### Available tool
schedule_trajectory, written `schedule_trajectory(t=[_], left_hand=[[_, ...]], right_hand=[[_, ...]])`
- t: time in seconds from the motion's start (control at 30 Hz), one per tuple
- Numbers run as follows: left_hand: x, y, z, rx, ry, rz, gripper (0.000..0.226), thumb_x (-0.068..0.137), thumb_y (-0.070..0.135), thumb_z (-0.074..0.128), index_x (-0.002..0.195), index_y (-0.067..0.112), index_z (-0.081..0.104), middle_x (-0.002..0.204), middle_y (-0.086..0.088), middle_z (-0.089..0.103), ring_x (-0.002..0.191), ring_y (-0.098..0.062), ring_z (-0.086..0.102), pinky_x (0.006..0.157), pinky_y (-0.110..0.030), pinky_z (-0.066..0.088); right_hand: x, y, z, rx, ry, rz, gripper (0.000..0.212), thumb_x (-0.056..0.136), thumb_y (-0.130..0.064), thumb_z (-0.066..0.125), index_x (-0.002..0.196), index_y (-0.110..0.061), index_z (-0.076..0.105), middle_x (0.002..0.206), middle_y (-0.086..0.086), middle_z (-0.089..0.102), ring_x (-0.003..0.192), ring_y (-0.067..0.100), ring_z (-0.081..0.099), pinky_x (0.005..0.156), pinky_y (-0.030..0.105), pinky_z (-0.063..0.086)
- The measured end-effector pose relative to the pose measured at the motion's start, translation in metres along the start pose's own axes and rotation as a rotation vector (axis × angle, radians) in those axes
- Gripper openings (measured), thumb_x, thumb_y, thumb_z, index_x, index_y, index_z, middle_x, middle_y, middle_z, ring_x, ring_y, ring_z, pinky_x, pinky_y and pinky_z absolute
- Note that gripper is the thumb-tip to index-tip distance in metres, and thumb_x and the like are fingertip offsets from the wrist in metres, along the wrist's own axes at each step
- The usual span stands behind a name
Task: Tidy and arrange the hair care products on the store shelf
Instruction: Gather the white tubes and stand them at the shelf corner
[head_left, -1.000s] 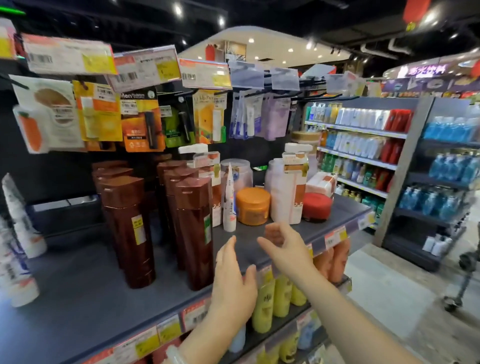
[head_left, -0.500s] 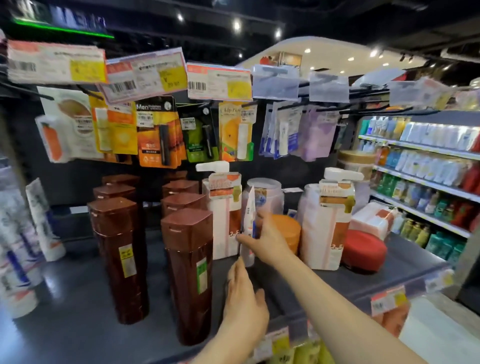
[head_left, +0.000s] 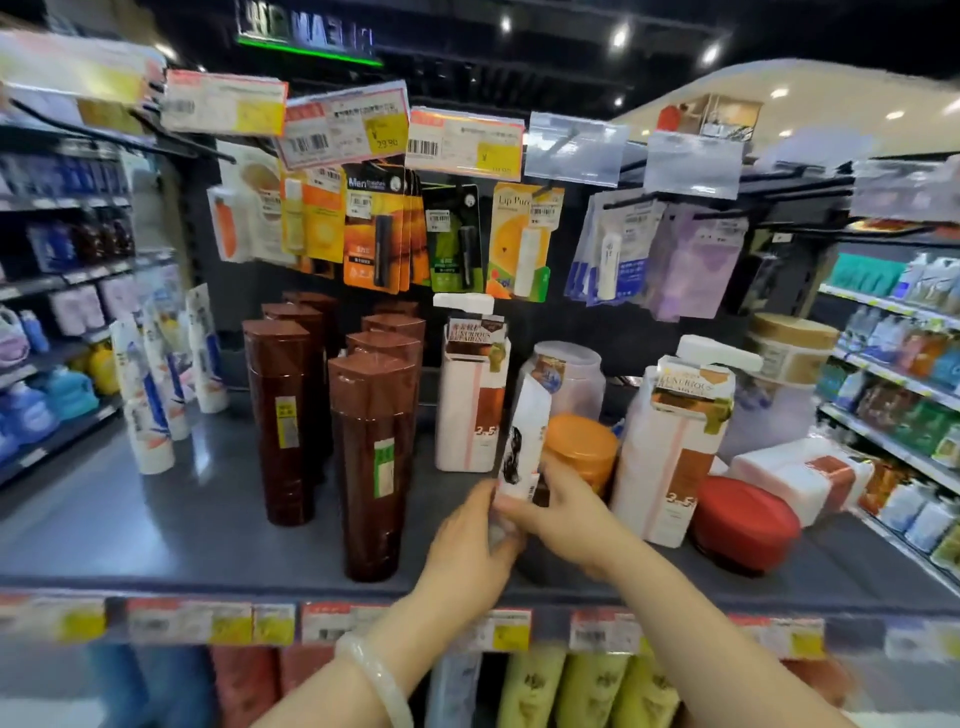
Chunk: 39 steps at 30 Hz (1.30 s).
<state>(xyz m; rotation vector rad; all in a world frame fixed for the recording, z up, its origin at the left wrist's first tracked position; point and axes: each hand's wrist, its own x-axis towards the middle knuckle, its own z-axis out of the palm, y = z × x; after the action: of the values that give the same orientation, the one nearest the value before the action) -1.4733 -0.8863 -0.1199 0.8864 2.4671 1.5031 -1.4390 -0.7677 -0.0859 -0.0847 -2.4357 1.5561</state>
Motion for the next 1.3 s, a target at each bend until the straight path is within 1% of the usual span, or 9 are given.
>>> schedule_trajectory(t=[0.1, 0.2, 0.33, 0.47, 0.67, 0.8, 0.9, 1.07, 1.3], left_hand=[[-0.019, 0.006, -0.001, -0.09, 0.122, 0.085, 0.04, 0.083, 0.019, 0.062, 0.114, 0.041, 0.05, 0.109, 0.016, 0.062, 0.104, -0.007, 0.059, 0.085, -0.02, 0.046], [-0.041, 0.008, -0.004, -0.17, 0.263, 0.164, 0.045, 0.081, 0.02, 0.065, 0.104, 0.054, 0.048, 0.108, 0.021, 0.062, 0.101, 0.002, 0.059, 0.086, -0.017, 0.049], [-0.067, 0.003, -0.015, -0.264, 0.379, 0.233, 0.045, 0.082, 0.015, 0.064, 0.116, 0.042, 0.051, 0.114, 0.018, 0.061, 0.106, 0.003, 0.058, 0.089, -0.019, 0.049], [-0.085, -0.011, -0.046, -0.236, 0.523, 0.232, 0.05, 0.082, 0.009, 0.063, 0.111, 0.046, 0.049, 0.11, 0.025, 0.059, 0.104, 0.013, 0.054, 0.083, -0.004, 0.043], [-0.101, -0.06, -0.119, -0.159, 0.595, 0.184, 0.041, 0.083, 0.022, 0.055, 0.123, 0.033, 0.052, 0.119, 0.02, 0.061, 0.113, 0.005, 0.054, 0.096, -0.018, 0.045], [-0.101, -0.097, -0.183, -0.07, 0.603, 0.113, 0.042, 0.084, 0.015, 0.057, 0.12, 0.036, 0.05, 0.116, 0.023, 0.058, 0.109, 0.009, 0.052, 0.093, -0.012, 0.042], [-0.09, -0.125, -0.234, -0.02, 0.55, 0.05, 0.037, 0.085, 0.013, 0.058, 0.121, 0.024, 0.055, 0.112, 0.01, 0.062, 0.105, -0.002, 0.057, 0.092, -0.017, 0.045], [-0.07, -0.157, -0.294, 0.032, 0.386, 0.035, 0.03, 0.085, 0.006, 0.057, 0.105, 0.03, 0.058, 0.094, 0.014, 0.063, 0.087, 0.004, 0.058, 0.074, -0.004, 0.042], [-0.055, -0.199, -0.318, 0.028, 0.223, -0.049, 0.033, 0.085, 0.005, 0.053, 0.111, 0.026, 0.053, 0.1, 0.011, 0.063, 0.095, -0.009, 0.061, 0.08, -0.018, 0.05]], right_hand=[[-0.016, -0.008, -0.001, 0.078, 0.075, -0.078, 0.034, 0.084, -0.006, 0.064, 0.103, -0.031, 0.052, 0.102, -0.017, 0.061, 0.094, -0.003, 0.06, 0.072, 0.006, 0.047], [-0.031, -0.02, 0.005, 0.125, 0.077, -0.143, 0.032, 0.082, -0.006, 0.065, 0.1, -0.031, 0.054, 0.104, -0.009, 0.065, 0.098, 0.001, 0.062, 0.082, 0.019, 0.05], [-0.047, -0.044, 0.023, 0.095, 0.015, -0.253, 0.034, 0.081, -0.004, 0.065, 0.097, -0.033, 0.057, 0.096, -0.012, 0.068, 0.096, 0.0, 0.061, 0.084, 0.016, 0.049], [-0.046, -0.071, 0.06, 0.054, -0.068, -0.302, 0.032, 0.082, -0.005, 0.065, 0.098, -0.032, 0.058, 0.096, -0.008, 0.068, 0.09, -0.001, 0.062, 0.077, 0.013, 0.049], [-0.017, -0.097, 0.15, 0.082, -0.15, -0.33, 0.028, 0.081, -0.002, 0.064, 0.094, -0.025, 0.055, 0.09, -0.003, 0.064, 0.076, -0.002, 0.059, 0.07, 0.01, 0.047], [0.021, -0.112, 0.219, 0.107, -0.163, -0.305, 0.027, 0.08, -0.004, 0.066, 0.098, -0.022, 0.056, 0.087, -0.009, 0.064, 0.074, -0.005, 0.059, 0.073, 0.012, 0.047], [0.051, -0.122, 0.268, 0.118, -0.121, -0.266, 0.031, 0.079, -0.009, 0.067, 0.105, -0.021, 0.057, 0.089, -0.01, 0.066, 0.078, -0.004, 0.061, 0.075, 0.013, 0.049], [0.087, -0.118, 0.331, 0.141, 0.037, -0.187, 0.03, 0.076, -0.008, 0.069, 0.091, -0.03, 0.056, 0.081, -0.009, 0.065, 0.07, -0.008, 0.059, 0.069, 0.013, 0.047], [0.094, -0.111, 0.36, 0.115, 0.022, -0.076, 0.041, 0.077, -0.005, 0.07, 0.112, -0.019, 0.054, 0.094, -0.009, 0.065, 0.081, -0.002, 0.064, 0.068, 0.009, 0.048]])
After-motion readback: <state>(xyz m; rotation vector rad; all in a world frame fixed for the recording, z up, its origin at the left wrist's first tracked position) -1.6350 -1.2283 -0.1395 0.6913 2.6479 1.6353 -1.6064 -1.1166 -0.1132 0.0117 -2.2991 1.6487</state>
